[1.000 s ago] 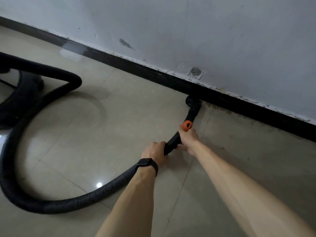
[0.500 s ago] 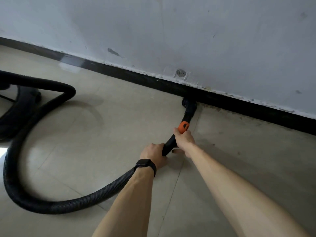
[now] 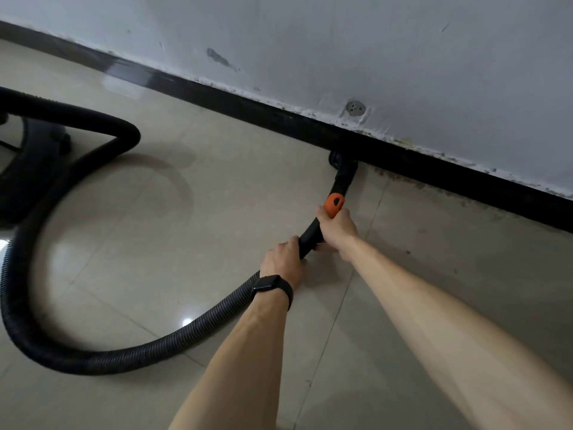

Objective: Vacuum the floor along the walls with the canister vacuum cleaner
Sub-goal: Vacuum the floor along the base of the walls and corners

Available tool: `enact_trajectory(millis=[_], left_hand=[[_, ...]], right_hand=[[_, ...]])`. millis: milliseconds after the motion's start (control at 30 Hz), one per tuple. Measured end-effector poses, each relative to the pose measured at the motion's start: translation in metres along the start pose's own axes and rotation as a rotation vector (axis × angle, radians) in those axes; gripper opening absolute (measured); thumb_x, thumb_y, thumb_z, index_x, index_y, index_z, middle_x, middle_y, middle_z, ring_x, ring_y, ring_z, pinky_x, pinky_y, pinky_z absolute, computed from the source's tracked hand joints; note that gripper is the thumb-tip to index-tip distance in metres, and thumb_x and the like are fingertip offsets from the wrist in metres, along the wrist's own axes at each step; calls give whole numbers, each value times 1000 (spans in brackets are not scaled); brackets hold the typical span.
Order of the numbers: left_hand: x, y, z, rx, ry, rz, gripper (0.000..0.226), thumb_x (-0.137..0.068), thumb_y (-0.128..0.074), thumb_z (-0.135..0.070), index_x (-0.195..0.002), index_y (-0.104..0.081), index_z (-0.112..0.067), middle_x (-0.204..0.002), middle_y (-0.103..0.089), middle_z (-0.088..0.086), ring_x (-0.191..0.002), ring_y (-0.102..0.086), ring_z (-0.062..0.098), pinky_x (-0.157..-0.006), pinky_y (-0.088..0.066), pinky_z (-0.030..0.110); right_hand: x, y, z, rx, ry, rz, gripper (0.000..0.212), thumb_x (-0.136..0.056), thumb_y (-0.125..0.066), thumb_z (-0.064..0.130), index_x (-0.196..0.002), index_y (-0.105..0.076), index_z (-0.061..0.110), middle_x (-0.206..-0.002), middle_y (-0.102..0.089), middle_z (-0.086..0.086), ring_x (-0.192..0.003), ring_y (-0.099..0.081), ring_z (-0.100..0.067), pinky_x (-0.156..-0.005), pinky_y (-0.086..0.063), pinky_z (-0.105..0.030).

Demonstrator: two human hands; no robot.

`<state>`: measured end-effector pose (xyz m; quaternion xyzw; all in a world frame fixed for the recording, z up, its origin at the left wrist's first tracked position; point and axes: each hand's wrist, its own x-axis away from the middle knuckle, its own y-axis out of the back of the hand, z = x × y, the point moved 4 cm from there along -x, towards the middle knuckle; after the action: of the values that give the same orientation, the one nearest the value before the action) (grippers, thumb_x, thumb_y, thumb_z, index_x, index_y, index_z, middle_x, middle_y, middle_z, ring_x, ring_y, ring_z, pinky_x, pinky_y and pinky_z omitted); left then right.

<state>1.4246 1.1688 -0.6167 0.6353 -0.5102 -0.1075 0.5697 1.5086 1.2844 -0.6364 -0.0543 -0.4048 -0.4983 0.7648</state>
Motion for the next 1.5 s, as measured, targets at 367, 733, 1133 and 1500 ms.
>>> enact_trajectory(millis=[367, 733, 1133, 1500], left_hand=[[-3, 23, 27, 80, 59, -75, 35, -96, -58, -27, -125, -40, -21, -103, -66, 9, -87, -62, 34, -67, -49, 39], [16, 2, 5, -87, -45, 75, 27, -93, -55, -20, -115, -39, -20, -99, -65, 9, -87, -62, 34, -69, -51, 41], [20, -16, -41, -155, -122, 166, 31, -92, -53, -20, -123, -49, -25, -106, -67, 7, -95, -63, 31, -82, -55, 43], [23, -15, -51, -126, -109, 129, 35, -95, -59, -30, -125, -46, -19, -117, -63, 9, -107, -62, 31, -83, -50, 42]], right_hand=[[1, -37, 39, 42, 45, 41, 52, -99, -62, 48, -130, -48, 9, -117, -61, -12, -95, -70, -34, -66, -65, -52], [22, -2, -20, -24, -11, -25, 51, -105, -52, 45, -134, -41, 5, -116, -61, -6, -71, -58, -12, -42, -45, -16], [33, 46, -64, -108, -97, -59, 56, -102, -56, 49, -139, -42, 9, -121, -68, -12, -97, -72, -28, -80, -58, -37], [47, 53, -46, -194, -106, -4, 34, -103, -61, 35, -126, -54, 11, -114, -68, -13, -92, -73, -32, -53, -60, -29]])
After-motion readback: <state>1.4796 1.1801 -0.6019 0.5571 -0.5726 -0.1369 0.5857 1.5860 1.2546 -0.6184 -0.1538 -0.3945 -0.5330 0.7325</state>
